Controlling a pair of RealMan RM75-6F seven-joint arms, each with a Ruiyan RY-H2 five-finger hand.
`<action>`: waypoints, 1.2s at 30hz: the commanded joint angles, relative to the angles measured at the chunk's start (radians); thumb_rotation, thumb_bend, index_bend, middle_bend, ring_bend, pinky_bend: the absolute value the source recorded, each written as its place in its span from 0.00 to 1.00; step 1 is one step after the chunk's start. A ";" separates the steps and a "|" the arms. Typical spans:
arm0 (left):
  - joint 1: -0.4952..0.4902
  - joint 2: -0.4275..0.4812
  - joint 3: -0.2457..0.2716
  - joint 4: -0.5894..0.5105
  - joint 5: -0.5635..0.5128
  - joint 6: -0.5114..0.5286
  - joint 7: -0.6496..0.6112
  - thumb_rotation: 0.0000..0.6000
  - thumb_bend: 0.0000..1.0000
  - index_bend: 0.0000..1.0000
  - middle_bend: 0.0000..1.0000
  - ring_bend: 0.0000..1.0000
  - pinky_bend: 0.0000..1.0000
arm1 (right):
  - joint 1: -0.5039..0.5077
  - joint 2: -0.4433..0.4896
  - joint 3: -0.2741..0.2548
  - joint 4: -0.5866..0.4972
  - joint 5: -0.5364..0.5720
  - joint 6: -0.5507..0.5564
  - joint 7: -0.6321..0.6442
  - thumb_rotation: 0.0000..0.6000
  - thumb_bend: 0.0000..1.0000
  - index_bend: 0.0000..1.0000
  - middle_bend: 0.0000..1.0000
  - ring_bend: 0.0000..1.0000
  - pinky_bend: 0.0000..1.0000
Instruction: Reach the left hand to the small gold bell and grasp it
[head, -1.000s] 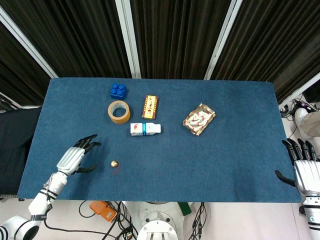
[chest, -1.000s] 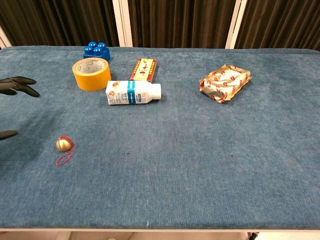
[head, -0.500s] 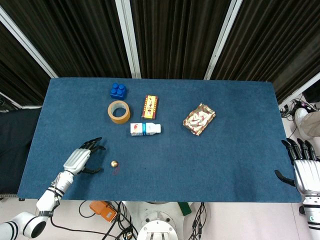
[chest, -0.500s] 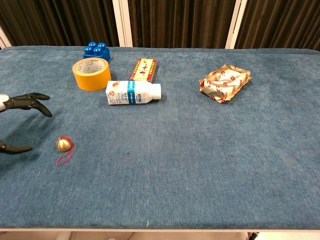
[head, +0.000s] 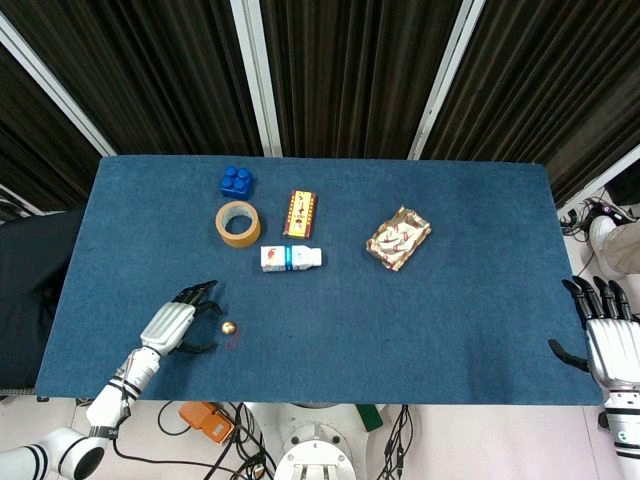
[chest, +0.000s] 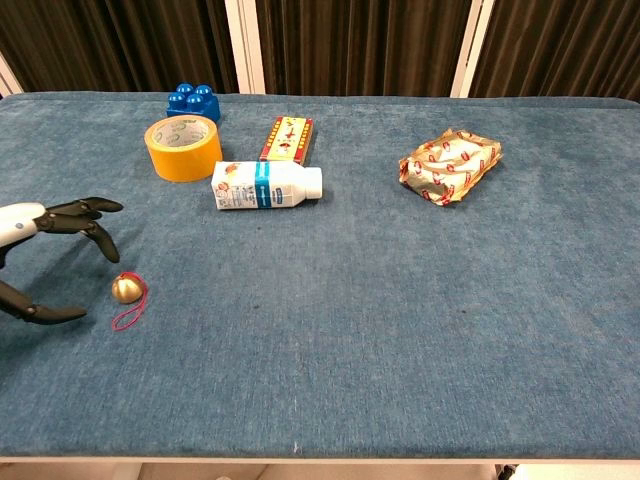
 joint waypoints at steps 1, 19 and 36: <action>-0.007 -0.009 -0.003 0.000 -0.004 -0.007 0.007 1.00 0.19 0.36 0.00 0.00 0.08 | 0.000 0.000 0.000 -0.001 0.000 0.000 -0.001 1.00 0.30 0.16 0.16 0.07 0.00; -0.039 -0.027 -0.016 -0.010 -0.037 -0.042 0.041 1.00 0.22 0.44 0.00 0.00 0.08 | 0.003 -0.002 0.002 -0.003 0.007 -0.006 -0.009 1.00 0.30 0.16 0.16 0.07 0.00; -0.059 -0.046 -0.018 -0.001 -0.073 -0.084 0.065 1.00 0.29 0.53 0.00 0.00 0.08 | 0.004 -0.001 0.003 -0.005 0.012 -0.008 -0.013 1.00 0.30 0.16 0.16 0.07 0.00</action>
